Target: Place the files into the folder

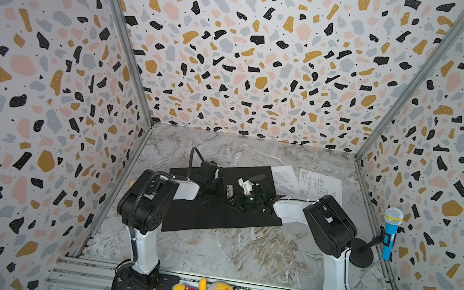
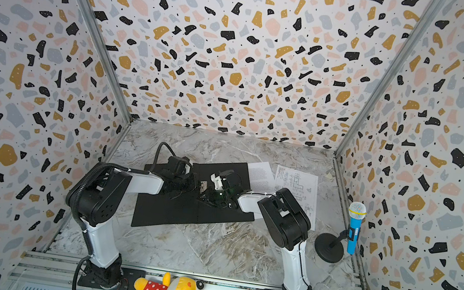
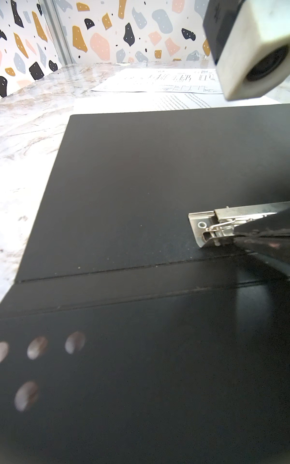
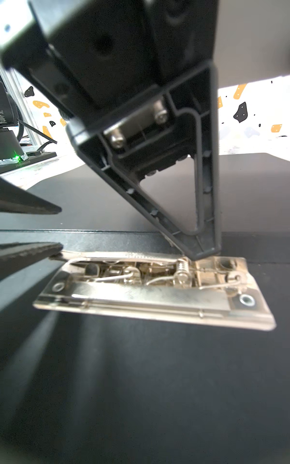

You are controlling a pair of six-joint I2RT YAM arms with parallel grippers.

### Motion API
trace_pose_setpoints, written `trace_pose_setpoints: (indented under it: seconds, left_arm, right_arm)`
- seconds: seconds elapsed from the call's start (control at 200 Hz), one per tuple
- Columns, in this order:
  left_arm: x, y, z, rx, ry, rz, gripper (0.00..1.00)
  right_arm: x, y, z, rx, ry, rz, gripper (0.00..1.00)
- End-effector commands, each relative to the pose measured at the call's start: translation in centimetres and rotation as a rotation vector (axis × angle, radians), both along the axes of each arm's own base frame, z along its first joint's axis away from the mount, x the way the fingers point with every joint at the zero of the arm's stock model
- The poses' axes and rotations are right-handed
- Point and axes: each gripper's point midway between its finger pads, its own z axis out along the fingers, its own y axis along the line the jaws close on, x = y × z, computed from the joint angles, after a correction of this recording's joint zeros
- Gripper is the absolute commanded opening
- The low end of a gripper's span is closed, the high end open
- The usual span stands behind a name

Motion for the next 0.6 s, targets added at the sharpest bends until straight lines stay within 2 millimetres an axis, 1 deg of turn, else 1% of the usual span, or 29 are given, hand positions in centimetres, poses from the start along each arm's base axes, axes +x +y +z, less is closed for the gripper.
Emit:
trace_pose_setpoints:
  seconds: [0.0, 0.315, 0.461, 0.596]
  left_arm:
    - [-0.88, 0.34, -2.16, 0.047, 0.052, -0.011, 0.06]
    - [-0.91, 0.39, -2.22, 0.053, 0.051, -0.012, 0.06]
    - [-0.91, 0.30, -2.13, 0.051, 0.049, -0.015, 0.06]
    - [-0.91, 0.32, -2.13, 0.052, 0.049, -0.014, 0.06]
  right_arm:
    - [-0.04, -0.67, 1.15, -0.021, -0.026, -0.013, 0.24]
    - [-0.06, -1.13, 0.91, -0.033, -0.029, -0.026, 0.25]
    - [-0.01, -1.24, 1.08, -0.027, -0.031, -0.029, 0.22]
    - [0.15, -1.38, 0.58, -0.033, -0.019, -0.035, 0.21]
